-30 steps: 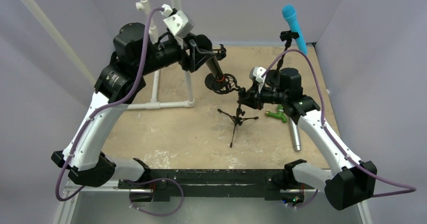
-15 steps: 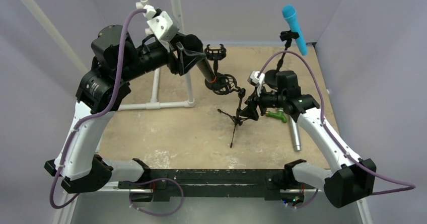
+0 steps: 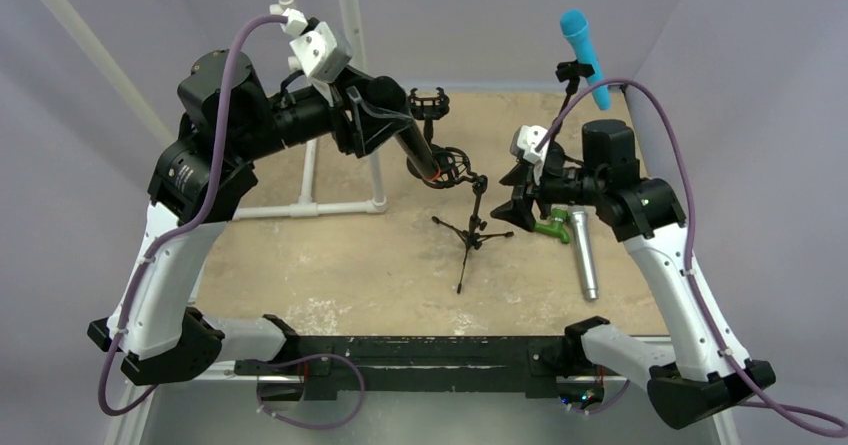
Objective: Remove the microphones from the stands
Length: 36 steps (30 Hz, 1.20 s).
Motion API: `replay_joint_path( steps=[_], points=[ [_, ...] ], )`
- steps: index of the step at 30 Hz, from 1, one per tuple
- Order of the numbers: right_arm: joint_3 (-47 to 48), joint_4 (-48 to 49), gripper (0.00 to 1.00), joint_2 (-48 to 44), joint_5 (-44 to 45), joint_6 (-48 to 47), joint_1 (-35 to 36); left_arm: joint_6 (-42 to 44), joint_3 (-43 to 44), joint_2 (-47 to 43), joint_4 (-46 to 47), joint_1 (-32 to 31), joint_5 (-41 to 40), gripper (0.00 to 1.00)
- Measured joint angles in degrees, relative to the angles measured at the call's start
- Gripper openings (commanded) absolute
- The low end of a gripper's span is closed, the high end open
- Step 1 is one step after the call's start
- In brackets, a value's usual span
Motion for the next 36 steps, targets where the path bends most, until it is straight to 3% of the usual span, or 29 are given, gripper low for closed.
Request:
replay_joint_path(
  steps=[8,17,27,36],
  points=[
    [10.43,-3.32,0.63,2.54,-8.61,2.49,0.0,-7.61,-0.72,1.36,3.78,0.0,7.78,0.0],
    [14.88,5.35,0.67,8.92,-20.39,17.11,0.92,-14.36,-4.55,3.74,8.81,0.0,13.0,0.0],
    [14.88,11.61,0.68,11.82,-23.58,25.24,5.18,-16.04,-6.45,6.78,10.99,-0.2,13.66,0.0],
    [14.43,16.13,0.61,13.66,-23.54,30.38,6.14,-16.24,-7.74,8.31,12.44,-2.38,13.66,0.0]
  ],
)
